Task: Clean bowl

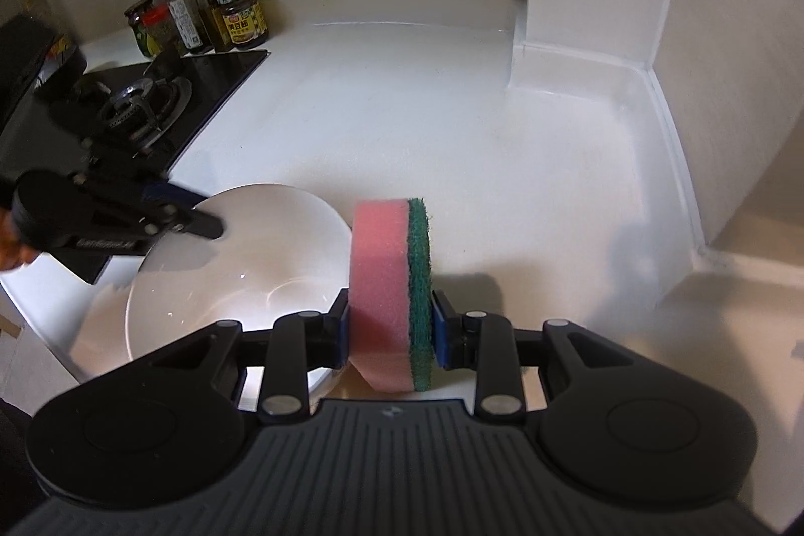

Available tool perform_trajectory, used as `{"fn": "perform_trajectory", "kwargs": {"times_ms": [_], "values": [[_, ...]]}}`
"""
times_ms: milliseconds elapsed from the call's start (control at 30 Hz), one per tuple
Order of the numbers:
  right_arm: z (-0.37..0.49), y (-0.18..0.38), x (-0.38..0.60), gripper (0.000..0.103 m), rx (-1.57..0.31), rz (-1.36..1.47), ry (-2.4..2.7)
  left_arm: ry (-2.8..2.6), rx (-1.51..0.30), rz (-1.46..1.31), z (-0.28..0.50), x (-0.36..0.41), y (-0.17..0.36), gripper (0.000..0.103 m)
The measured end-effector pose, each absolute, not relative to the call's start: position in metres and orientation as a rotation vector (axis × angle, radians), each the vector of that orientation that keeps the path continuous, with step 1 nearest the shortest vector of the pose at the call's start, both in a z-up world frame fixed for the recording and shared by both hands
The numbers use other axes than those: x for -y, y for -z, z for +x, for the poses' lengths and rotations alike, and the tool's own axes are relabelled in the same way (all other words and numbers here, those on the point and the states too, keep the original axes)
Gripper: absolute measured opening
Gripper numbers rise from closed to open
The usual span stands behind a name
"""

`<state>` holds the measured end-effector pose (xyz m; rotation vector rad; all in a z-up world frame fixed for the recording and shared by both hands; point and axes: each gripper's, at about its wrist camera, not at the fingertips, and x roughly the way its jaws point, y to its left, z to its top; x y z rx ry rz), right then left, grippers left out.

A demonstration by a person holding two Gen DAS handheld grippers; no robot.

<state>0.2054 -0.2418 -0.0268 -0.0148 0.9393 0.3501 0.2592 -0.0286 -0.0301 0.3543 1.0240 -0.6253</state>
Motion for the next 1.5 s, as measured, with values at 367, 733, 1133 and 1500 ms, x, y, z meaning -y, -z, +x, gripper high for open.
{"fn": "perform_trajectory", "kwargs": {"times_ms": [367,733,1133,1500], "values": [[0.211,0.023,0.236,0.027,-0.952,-0.048,-0.378,0.828,-0.963,0.621,0.28,0.061,0.031,0.009],[0.205,0.028,0.229,0.027,-0.931,-0.039,-0.361,0.612,-1.039,0.359,0.256,0.025,0.024,0.01],[0.205,0.022,0.227,0.027,-0.956,-0.092,-0.389,0.784,-0.968,0.586,0.28,0.055,0.03,0.01],[0.198,0.027,0.234,0.027,-0.922,0.001,-0.329,0.666,-0.991,0.418,0.258,0.029,0.023,0.012]]}}
